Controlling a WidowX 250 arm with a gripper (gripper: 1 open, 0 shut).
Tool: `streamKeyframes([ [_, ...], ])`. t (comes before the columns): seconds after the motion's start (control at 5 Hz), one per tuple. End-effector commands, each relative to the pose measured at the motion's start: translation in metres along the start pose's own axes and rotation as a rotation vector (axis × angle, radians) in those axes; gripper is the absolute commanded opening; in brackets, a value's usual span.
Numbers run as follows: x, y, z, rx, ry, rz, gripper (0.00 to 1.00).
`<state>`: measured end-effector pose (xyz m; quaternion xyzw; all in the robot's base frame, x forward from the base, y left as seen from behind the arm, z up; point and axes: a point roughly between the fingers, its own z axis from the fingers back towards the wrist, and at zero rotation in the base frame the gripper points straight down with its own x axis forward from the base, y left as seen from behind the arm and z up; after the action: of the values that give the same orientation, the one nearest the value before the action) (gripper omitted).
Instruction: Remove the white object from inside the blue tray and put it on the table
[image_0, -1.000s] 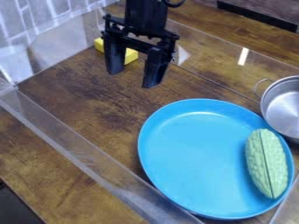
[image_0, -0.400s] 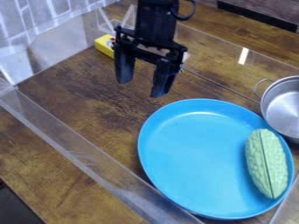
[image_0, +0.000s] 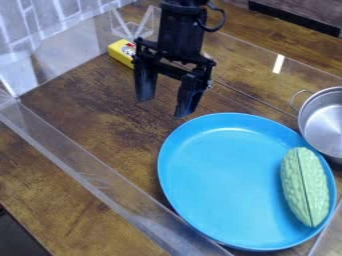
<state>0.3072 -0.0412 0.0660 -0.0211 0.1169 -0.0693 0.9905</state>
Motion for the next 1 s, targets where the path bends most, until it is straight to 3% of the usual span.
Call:
streamKeyframes([
  [0.0,0.008,-0.009,0.014,0.003,-0.057,-0.034,1.0],
  [0.8,0.018,-0.014,-0.004,-0.005,-0.018,-0.062,1.0],
])
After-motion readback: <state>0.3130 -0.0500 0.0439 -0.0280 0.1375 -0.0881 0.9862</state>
